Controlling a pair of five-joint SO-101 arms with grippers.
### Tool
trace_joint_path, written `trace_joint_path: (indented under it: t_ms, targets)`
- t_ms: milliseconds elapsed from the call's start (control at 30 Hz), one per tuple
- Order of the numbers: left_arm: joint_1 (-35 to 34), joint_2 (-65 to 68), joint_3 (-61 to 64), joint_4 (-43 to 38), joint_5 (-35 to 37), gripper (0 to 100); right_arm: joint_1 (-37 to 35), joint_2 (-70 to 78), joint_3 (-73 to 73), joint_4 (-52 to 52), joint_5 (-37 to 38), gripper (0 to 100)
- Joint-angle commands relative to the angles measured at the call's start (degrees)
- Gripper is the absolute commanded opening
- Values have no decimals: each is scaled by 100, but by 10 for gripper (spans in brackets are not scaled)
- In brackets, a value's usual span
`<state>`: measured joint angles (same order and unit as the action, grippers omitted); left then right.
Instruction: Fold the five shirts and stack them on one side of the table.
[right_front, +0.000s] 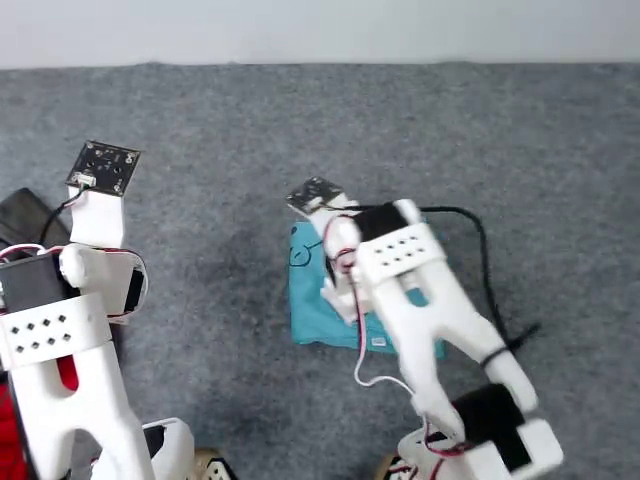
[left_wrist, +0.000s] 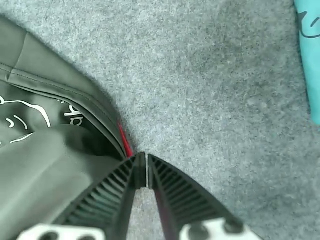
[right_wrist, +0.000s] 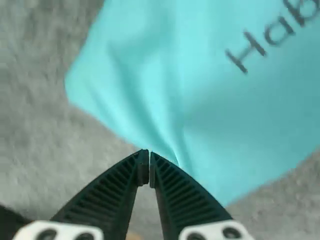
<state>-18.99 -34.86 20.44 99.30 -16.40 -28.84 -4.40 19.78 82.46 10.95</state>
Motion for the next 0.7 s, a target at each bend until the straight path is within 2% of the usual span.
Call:
trace_joint_path:
  t_ms: [0,200,367,500,667]
  targets:
    - [-158,-158,-31,123,-9,14,-382,664,-246,-435,-624,9]
    - [-809,-158,-31,123,-26,14,-857,1938,-290,-549,-730,9]
    - [-985,-158,-31,123,-26,14,-822,1789,-369,-488,-721,9]
    - [-967,-158,-31,123,-26,14,-523,1042,-615,-330,-695,9]
    - [-976,-158,-31,123,-26,14,523,224,-870,-382,-686,9]
